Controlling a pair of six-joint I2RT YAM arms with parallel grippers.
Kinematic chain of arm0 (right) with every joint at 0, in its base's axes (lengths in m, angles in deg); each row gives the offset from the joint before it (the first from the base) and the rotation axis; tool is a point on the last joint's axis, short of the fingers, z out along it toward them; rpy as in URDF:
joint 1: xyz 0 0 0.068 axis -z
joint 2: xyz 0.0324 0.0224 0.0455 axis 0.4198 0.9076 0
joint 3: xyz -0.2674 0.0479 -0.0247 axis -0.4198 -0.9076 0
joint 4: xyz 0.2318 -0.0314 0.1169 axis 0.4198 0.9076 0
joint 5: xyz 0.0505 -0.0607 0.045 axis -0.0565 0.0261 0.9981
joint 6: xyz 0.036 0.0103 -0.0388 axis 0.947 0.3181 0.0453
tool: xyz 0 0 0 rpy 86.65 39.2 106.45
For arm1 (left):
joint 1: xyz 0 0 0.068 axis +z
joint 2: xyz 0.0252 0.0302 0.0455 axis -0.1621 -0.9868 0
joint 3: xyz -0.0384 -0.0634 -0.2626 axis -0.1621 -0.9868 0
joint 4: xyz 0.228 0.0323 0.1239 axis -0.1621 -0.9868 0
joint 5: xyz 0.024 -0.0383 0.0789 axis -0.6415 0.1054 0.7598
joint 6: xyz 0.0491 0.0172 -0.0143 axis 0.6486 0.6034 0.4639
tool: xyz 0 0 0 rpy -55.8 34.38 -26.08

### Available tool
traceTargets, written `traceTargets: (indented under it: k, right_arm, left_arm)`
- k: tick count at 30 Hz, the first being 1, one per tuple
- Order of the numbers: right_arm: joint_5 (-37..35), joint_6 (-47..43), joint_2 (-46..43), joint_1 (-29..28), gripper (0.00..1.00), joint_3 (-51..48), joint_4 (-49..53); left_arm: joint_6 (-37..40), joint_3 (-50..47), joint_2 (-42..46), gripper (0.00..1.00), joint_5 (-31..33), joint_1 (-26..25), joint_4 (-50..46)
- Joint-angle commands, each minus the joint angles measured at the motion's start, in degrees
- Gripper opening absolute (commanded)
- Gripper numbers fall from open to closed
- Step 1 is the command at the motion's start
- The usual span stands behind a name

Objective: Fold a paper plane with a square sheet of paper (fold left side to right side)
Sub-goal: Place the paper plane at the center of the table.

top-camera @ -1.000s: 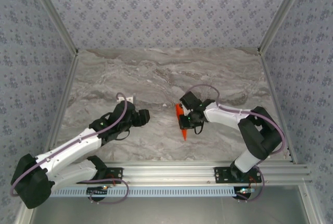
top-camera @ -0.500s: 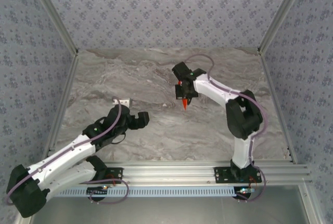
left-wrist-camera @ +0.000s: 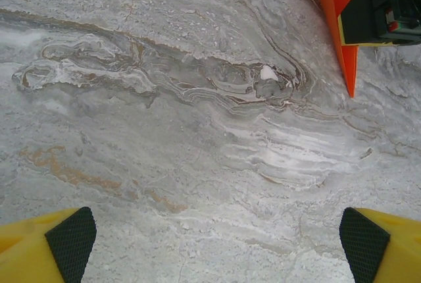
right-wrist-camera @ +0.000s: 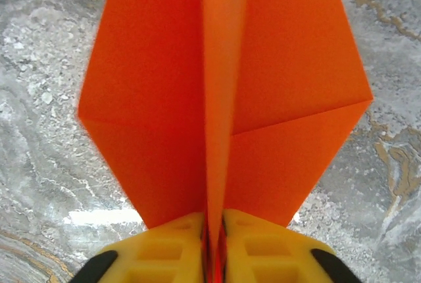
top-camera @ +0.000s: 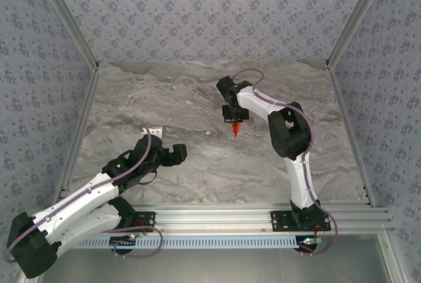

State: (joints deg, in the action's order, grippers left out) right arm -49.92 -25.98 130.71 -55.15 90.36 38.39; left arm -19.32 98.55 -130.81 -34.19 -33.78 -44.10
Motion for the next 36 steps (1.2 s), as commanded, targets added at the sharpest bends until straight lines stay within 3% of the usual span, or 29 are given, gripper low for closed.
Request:
traceTargets:
  k: [1, 12, 25, 36]
  right_arm:
    - [2.21, -0.94, 1.96, 0.18, 0.18, 1.53, 1.16]
    - [3.53, -1.69, 3.07, 0.38, 0.39, 0.78, 0.64]
    - [0.08, -2.43, -0.55, 0.22, 0.44, 0.73, 3.17]
    - [-2.68, -2.25, -6.12, -0.39, 0.54, -0.87, 5.56]
  left_arm:
    - [0.83, -0.10, 0.60, 0.98, -0.27, 0.31, -0.66]
    - [0.11, 0.39, 0.58, 0.98, -0.07, 0.35, -2.08]
    - [0.55, 1.83, 0.57, 0.98, 1.33, 0.68, -4.27]
    - [0.02, 3.08, 1.93, 0.98, -3.20, 8.82, -4.20]
